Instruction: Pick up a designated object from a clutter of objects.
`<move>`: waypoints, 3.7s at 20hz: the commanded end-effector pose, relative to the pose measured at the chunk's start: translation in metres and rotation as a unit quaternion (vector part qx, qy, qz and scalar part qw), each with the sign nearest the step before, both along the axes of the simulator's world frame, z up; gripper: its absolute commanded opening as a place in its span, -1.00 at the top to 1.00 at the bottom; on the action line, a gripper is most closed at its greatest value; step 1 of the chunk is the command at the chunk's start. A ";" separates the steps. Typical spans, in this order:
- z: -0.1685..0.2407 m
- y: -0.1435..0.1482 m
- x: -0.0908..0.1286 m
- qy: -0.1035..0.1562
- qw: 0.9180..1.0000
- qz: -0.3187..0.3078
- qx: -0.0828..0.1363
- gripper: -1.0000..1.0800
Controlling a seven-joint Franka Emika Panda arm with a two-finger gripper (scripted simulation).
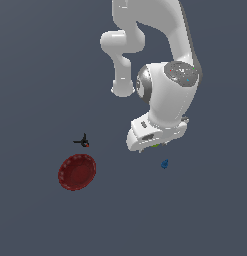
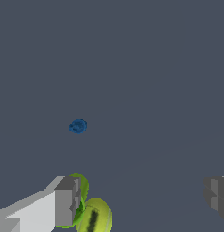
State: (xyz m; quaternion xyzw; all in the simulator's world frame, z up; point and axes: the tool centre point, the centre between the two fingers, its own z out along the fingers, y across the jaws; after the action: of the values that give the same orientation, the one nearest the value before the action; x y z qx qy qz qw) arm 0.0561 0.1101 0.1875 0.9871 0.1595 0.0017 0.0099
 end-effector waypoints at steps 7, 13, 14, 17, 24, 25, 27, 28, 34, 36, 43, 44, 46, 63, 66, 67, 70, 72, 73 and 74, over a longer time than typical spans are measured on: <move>-0.067 0.062 0.002 0.003 0.997 0.081 0.005 -0.92; -0.090 0.083 -0.001 0.004 0.994 0.109 0.008 -0.92; -0.092 0.085 -0.002 0.004 0.994 0.111 0.009 -0.92; -0.095 0.087 -0.002 0.004 0.993 0.114 0.009 -0.92; -0.108 0.086 -0.003 0.005 0.994 0.112 0.009 -0.92; -0.113 0.087 -0.003 0.005 0.994 0.113 0.009 -0.92; -0.124 0.087 -0.003 0.005 0.994 0.113 0.009 -0.92; -0.130 0.087 -0.003 0.005 0.994 0.113 0.009 -0.92; -0.145 0.087 -0.002 0.004 0.993 0.114 0.009 -0.92; -0.145 0.087 -0.002 0.004 0.993 0.114 0.009 1.00; -0.145 0.087 -0.002 0.004 0.993 0.114 0.009 1.00; -0.145 0.087 -0.002 0.004 0.993 0.114 0.009 1.00; -0.145 0.087 -0.002 0.004 0.993 0.114 0.009 1.00; -0.094 0.043 -0.025 0.004 0.993 0.114 0.009 1.00; -0.074 0.026 -0.034 0.004 0.993 0.114 0.008 1.00; -0.066 0.020 -0.037 0.004 0.993 0.114 0.008 1.00; -0.044 0.001 -0.047 0.004 0.993 0.114 0.008 1.00; -0.029 -0.012 -0.053 0.004 0.993 0.114 0.009 1.00; -0.022 -0.018 -0.056 0.004 0.993 0.114 0.009 1.00; -0.014 -0.025 -0.059 0.004 0.993 0.114 0.009 1.00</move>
State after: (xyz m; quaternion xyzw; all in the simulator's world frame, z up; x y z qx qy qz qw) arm 0.0020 0.0951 0.1617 0.9627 0.2706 -0.0002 0.0005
